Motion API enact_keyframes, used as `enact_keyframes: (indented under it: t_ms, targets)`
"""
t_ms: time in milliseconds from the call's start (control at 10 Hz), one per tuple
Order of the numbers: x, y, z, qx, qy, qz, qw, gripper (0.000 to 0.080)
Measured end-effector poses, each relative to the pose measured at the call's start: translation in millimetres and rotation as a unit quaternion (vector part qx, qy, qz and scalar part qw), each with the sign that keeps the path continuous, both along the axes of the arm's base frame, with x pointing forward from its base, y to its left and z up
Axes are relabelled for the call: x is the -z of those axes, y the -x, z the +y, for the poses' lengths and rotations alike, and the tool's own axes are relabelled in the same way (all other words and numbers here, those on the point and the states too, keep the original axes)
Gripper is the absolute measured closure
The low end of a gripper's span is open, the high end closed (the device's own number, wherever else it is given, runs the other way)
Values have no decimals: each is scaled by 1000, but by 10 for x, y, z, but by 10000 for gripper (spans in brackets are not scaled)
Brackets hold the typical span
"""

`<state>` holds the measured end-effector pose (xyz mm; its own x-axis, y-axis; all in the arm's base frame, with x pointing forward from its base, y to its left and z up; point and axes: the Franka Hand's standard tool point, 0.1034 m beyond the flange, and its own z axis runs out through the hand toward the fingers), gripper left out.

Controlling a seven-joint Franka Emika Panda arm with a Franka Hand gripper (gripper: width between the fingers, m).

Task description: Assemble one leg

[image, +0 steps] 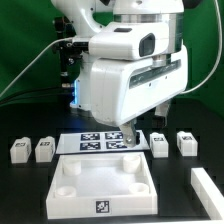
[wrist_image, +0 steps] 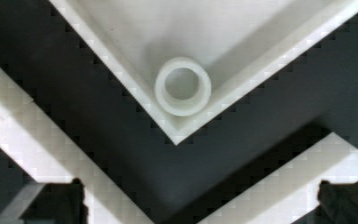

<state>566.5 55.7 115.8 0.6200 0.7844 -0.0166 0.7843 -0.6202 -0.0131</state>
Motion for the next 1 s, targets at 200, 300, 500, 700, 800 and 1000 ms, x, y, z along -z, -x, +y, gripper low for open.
enact_keyframes:
  t_ms: [200, 300, 500, 700, 800, 1000]
  targets:
    - [0, 0, 0, 0, 0, 0, 1000, 149]
    - [0, 0, 0, 0, 0, 0, 1000, 149]
    - [0, 0, 0, 0, 0, 0, 1000, 149]
    - [0, 0, 0, 0, 0, 0, 1000, 149]
    - [0, 0, 0, 0, 0, 0, 1000, 149]
    - [1, 0, 0, 0, 0, 0, 1000, 149]
